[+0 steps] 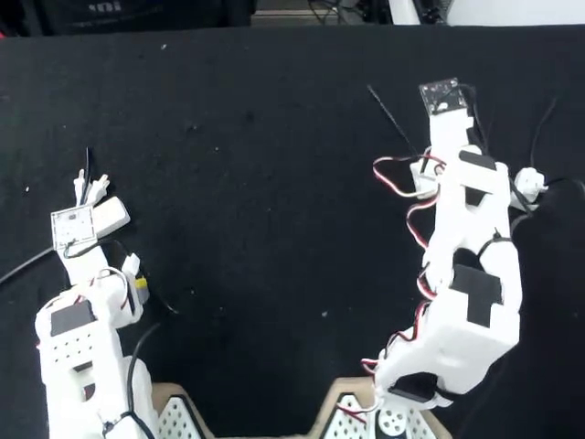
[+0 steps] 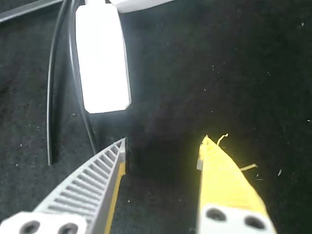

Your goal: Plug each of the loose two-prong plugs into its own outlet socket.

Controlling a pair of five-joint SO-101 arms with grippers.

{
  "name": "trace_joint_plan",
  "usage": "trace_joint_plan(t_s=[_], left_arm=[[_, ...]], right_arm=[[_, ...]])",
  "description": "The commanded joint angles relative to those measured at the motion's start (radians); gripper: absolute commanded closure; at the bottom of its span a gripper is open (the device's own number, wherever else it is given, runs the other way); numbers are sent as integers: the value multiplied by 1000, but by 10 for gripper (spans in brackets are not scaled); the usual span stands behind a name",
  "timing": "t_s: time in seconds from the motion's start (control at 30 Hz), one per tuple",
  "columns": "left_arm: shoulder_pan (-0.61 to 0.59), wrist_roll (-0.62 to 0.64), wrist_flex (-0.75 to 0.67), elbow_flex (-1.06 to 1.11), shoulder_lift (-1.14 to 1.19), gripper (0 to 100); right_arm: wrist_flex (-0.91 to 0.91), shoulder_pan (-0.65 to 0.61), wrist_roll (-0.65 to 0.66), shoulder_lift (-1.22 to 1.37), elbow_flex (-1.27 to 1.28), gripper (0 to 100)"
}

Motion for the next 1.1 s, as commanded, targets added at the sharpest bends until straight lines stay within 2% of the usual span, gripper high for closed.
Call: trace_joint_plan(t_s=[0.0,0.3,0.77,0.93,1.07], left_arm=[[7,5,-3,-10,-12,762],[7,5,-3,-10,-12,762],[7,5,-3,-10,-12,762],[7,3,-3,-10,-12,762],[7,3,-3,-10,-12,762]], right_arm=[[-2,-38,0,-56,18,847],[-5,-163,0,-59,64,847],[3,-193,-2,-61,25,847],[3,-193,-91,-61,-16,847],[5,-204,-98,-61,-12,847]])
